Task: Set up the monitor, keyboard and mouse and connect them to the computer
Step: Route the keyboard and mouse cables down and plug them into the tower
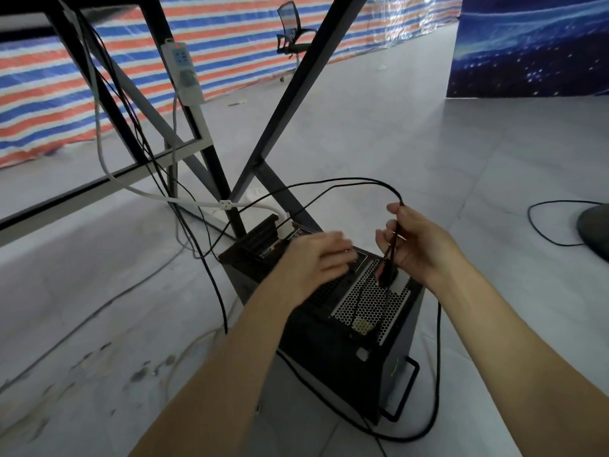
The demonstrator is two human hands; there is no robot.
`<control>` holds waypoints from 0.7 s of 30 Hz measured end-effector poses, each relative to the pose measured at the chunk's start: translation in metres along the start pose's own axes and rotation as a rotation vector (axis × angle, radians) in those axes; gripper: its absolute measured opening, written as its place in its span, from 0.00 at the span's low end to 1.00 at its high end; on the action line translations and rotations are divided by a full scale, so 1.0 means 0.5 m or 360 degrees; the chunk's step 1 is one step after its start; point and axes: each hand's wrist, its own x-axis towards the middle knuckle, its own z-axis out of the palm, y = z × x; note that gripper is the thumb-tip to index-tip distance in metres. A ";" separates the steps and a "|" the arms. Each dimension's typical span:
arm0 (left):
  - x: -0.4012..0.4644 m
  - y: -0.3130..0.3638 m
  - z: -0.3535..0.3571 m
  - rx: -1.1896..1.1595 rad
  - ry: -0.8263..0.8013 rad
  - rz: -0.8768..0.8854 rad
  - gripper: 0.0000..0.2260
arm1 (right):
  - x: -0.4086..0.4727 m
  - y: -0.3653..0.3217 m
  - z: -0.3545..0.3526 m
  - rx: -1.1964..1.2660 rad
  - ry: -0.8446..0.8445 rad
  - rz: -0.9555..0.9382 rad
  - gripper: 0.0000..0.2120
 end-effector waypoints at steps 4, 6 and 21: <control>-0.008 -0.039 0.062 0.0433 -0.0534 -0.0184 0.11 | 0.002 -0.014 0.008 0.0015 0.0134 -0.0148 0.10; -0.013 -0.043 0.067 0.0484 -0.0637 -0.0235 0.12 | 0.001 -0.017 0.010 -0.0062 0.0159 -0.0229 0.10; -0.008 0.039 -0.021 -0.0162 -0.0250 -0.0091 0.09 | 0.003 0.014 -0.005 -0.0618 -0.0081 0.0034 0.10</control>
